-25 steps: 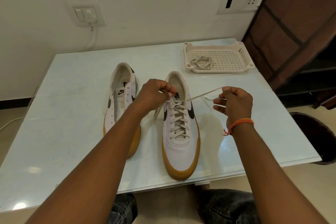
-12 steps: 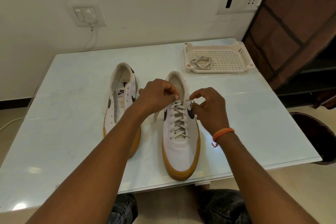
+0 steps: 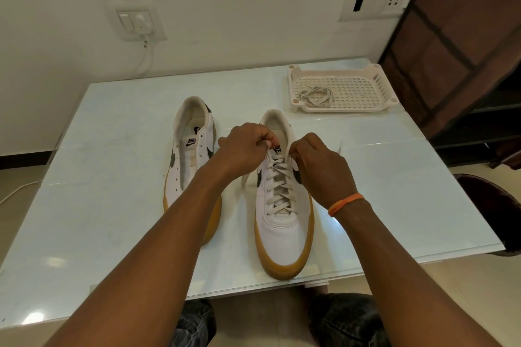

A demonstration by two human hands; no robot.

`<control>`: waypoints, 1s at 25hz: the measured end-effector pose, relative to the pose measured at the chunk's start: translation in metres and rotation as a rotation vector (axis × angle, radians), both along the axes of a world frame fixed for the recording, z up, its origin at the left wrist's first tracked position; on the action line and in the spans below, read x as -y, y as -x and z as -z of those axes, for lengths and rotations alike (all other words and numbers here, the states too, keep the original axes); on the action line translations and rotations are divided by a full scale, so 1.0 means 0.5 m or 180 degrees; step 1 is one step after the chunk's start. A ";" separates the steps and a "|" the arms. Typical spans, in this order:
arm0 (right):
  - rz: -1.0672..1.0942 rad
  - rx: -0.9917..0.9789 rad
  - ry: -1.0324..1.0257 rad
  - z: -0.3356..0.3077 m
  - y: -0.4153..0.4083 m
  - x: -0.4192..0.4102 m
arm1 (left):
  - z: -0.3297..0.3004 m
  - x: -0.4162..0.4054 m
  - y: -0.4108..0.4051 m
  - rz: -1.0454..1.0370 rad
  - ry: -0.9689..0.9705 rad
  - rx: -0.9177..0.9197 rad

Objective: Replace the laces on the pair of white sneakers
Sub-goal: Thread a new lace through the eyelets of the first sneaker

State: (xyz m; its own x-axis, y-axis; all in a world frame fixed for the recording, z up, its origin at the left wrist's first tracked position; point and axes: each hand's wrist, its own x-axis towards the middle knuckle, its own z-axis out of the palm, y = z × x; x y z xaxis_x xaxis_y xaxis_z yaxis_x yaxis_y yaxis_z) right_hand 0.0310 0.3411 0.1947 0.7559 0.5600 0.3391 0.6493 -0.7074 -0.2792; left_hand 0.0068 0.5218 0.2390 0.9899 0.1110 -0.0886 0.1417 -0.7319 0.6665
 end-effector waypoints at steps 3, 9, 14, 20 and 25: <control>0.0133 -0.0251 0.0234 -0.003 -0.005 -0.001 | 0.005 -0.004 -0.003 0.0014 0.0030 -0.0004; 0.0797 -0.2678 -0.1519 -0.037 -0.023 -0.012 | 0.010 -0.005 -0.003 0.0008 0.0066 -0.0033; 0.1065 -0.2458 -0.1533 -0.022 -0.023 -0.013 | -0.005 0.011 0.012 0.0048 -0.0319 0.0058; 0.0745 -0.1117 -0.1503 -0.019 -0.034 0.017 | -0.030 0.010 0.024 0.0350 -0.0669 -0.0171; 0.0032 -0.0256 -0.0550 -0.006 -0.026 0.016 | -0.031 0.024 0.022 0.0219 -0.0814 -0.0115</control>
State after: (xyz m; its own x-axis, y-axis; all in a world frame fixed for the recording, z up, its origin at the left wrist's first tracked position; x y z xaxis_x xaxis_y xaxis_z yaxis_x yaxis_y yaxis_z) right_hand 0.0440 0.3331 0.1978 0.7897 0.4910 0.3679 0.6132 -0.6506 -0.4479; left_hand -0.0043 0.5098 0.2544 0.9926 0.0667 -0.1019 0.1061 -0.8846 0.4542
